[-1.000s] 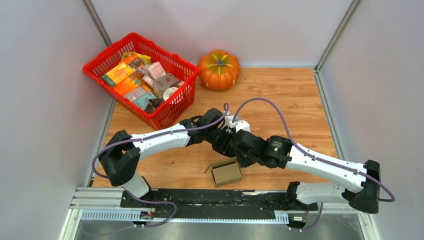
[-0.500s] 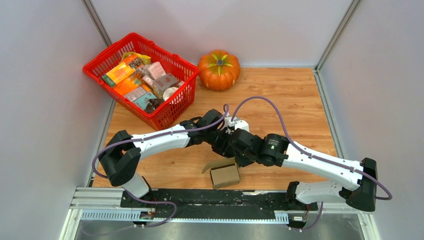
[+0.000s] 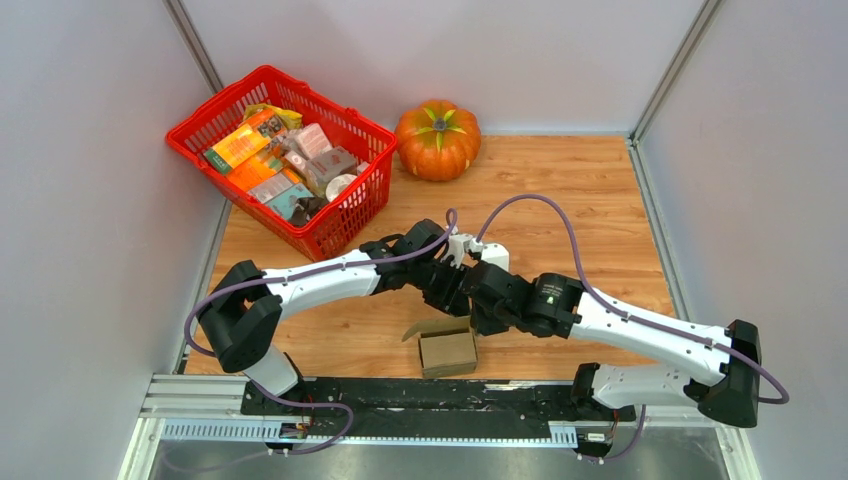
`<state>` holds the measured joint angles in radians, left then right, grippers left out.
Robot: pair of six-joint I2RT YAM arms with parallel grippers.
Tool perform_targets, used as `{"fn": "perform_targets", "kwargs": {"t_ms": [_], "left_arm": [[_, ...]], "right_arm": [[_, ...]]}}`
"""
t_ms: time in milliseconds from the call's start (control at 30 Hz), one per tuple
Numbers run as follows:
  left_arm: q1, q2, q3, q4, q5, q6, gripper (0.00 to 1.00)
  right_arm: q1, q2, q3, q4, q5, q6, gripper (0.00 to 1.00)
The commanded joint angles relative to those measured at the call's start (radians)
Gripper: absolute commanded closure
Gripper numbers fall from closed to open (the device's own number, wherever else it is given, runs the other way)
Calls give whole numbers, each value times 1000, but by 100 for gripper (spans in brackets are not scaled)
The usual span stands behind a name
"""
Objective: Fold the paper box
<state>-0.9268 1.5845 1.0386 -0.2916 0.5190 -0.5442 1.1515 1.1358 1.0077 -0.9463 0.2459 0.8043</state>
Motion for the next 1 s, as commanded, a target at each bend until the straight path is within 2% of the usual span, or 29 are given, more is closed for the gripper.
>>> {"fn": "perform_targets", "kwargs": {"t_ms": [0, 367, 533, 667, 800, 967], "left_arm": [[-1, -17, -11, 43, 13, -11, 57], [0, -58, -15, 40, -25, -19, 55], [16, -188, -5, -53, -138, 10, 46], [43, -322, -40, -124, -204, 43, 42], [68, -481, -123, -171, -186, 64, 42], [66, -587, -221, -198, -134, 115, 44]], "right_arm": [[5, -16, -23, 27, 15, 96, 100], [50, -34, -83, 46, 90, 151, 100], [80, -41, -107, 66, 130, 148, 100], [88, -60, -116, 83, 144, 145, 100], [97, -77, -116, 83, 158, 141, 100], [99, -94, -126, 101, 158, 134, 100]]}}
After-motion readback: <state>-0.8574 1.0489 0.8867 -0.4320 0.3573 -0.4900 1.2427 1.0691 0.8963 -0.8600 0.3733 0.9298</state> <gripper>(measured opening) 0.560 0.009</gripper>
